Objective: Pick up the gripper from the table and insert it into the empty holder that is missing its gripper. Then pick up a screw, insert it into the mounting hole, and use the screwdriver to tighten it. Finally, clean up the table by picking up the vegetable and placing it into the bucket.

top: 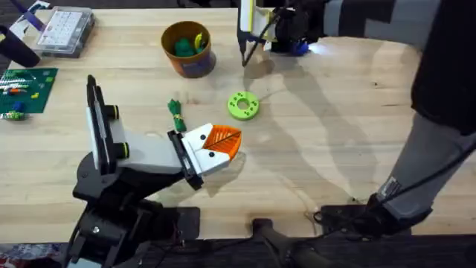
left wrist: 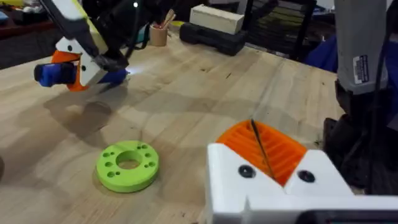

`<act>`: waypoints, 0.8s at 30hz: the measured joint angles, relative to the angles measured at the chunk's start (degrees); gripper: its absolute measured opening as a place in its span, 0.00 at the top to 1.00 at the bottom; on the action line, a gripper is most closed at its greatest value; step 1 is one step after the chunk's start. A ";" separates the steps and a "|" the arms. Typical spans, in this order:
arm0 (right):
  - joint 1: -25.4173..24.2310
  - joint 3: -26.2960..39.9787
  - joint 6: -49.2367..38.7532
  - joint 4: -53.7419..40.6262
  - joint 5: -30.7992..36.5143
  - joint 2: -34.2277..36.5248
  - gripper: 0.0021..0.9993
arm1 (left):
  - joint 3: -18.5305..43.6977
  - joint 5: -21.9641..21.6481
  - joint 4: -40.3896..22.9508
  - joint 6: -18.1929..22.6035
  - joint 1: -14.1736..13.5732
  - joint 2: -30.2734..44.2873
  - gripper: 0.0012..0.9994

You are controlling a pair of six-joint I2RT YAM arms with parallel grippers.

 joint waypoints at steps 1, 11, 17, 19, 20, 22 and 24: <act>-0.33 0.01 -1.34 0.91 0.33 0.62 0.98 | 0.00 0.00 0.00 0.00 0.00 0.00 0.98; -1.29 0.56 -10.96 3.07 2.01 4.37 0.97 | 0.00 -0.02 0.00 0.00 0.00 0.00 0.98; -1.45 1.68 -11.72 4.41 1.95 4.30 0.20 | 0.00 -0.04 0.00 0.00 0.00 0.00 0.98; -1.47 2.29 -12.09 4.88 1.99 4.28 0.02 | 0.00 -0.05 0.00 0.00 0.00 0.00 0.98; -1.47 2.40 -12.15 4.76 1.97 4.28 0.01 | 0.00 -0.06 0.00 -0.02 0.00 0.00 0.98; -1.47 2.40 -12.21 4.74 1.99 4.28 0.01 | 0.00 -0.04 0.00 0.00 0.00 0.00 0.98; -1.47 2.40 -12.25 4.72 1.99 4.28 0.00 | 0.00 -0.04 0.00 0.00 0.00 0.00 0.98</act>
